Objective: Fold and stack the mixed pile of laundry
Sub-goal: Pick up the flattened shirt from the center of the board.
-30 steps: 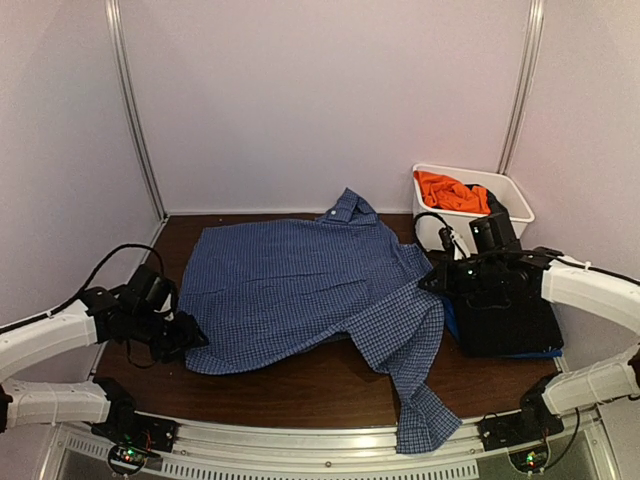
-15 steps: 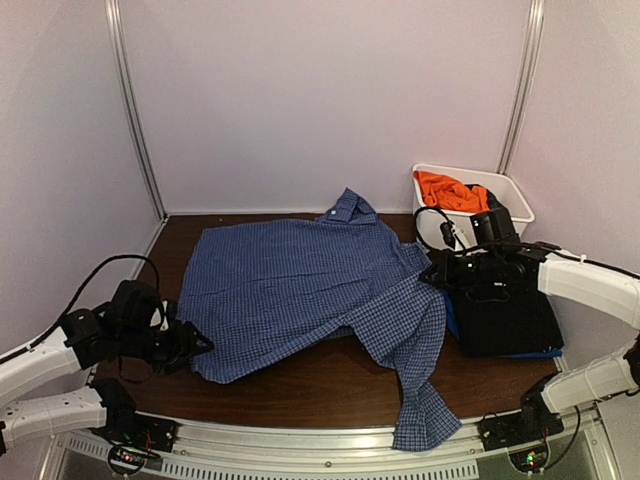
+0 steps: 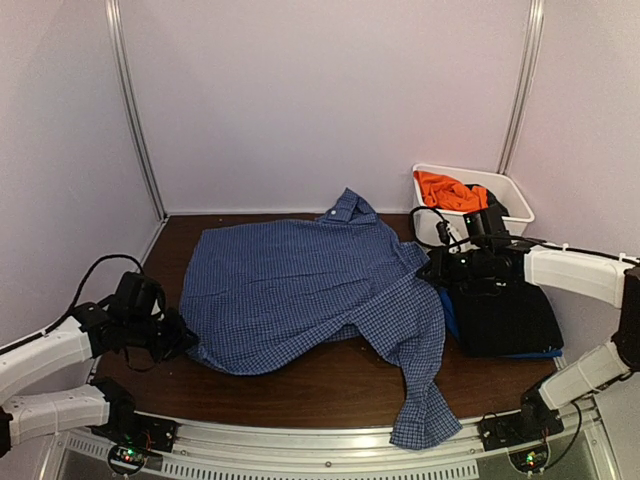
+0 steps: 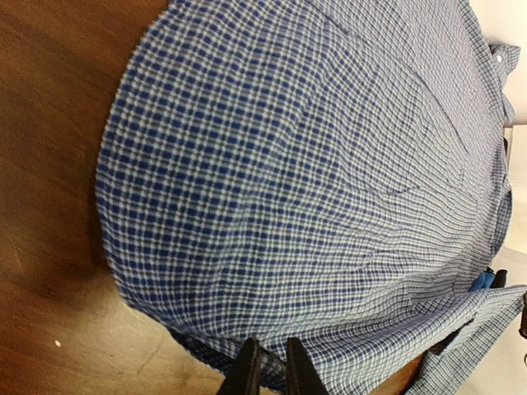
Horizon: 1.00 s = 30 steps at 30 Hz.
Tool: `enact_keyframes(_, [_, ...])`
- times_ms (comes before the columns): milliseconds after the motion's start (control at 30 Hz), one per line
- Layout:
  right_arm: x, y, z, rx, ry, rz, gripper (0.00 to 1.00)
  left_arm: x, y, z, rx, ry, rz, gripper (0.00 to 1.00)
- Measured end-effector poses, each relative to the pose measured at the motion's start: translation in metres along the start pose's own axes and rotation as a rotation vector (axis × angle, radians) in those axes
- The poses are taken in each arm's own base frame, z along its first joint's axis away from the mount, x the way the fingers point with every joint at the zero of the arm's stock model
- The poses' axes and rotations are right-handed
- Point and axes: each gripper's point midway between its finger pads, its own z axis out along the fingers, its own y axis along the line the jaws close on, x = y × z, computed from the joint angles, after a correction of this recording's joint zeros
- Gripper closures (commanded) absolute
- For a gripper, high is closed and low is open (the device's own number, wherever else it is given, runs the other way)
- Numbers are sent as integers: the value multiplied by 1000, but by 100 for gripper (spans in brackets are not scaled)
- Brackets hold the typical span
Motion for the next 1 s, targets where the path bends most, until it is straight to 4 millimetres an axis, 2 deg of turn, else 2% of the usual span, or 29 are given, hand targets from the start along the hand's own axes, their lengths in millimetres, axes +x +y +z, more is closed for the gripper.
enact_keyframes(33, [0,-2,3,3,4,2,100,-5,2,0,-9,-11,-8,99])
enact_keyframes(200, [-4,-6,14,12,12,9,100,-26,6,4,-57,-39,-5,100])
enact_keyframes(233, [-6,-5,15,10,12,8,100,-29,5,4,-62,-41,-3,92])
enact_keyframes(300, [-8,-4,17,5,9,5,100,-34,4,4,-62,-43,10,63])
enact_keyframes(333, [-8,-4,17,3,9,4,100,-34,2,4,-54,-36,22,54])
enact_keyframes(400, [-8,-3,17,2,9,3,100,-32,-4,1,-36,-21,54,47])
enact_keyframes(533, [-9,-3,17,-1,8,2,100,-24,-20,-23,36,-16,126,47])
enact_keyframes(633, [-9,-4,18,0,8,2,100,2,-33,-39,99,32,208,49])
enact_keyframes(800, [-9,-13,25,22,12,6,100,65,-27,-38,69,223,356,53])
enact_keyframes(933, [-8,-24,31,50,23,13,100,91,-18,-32,-32,286,506,42])
enact_keyframes(1000, [-10,-28,34,61,25,13,100,96,-23,-32,-87,271,620,28])
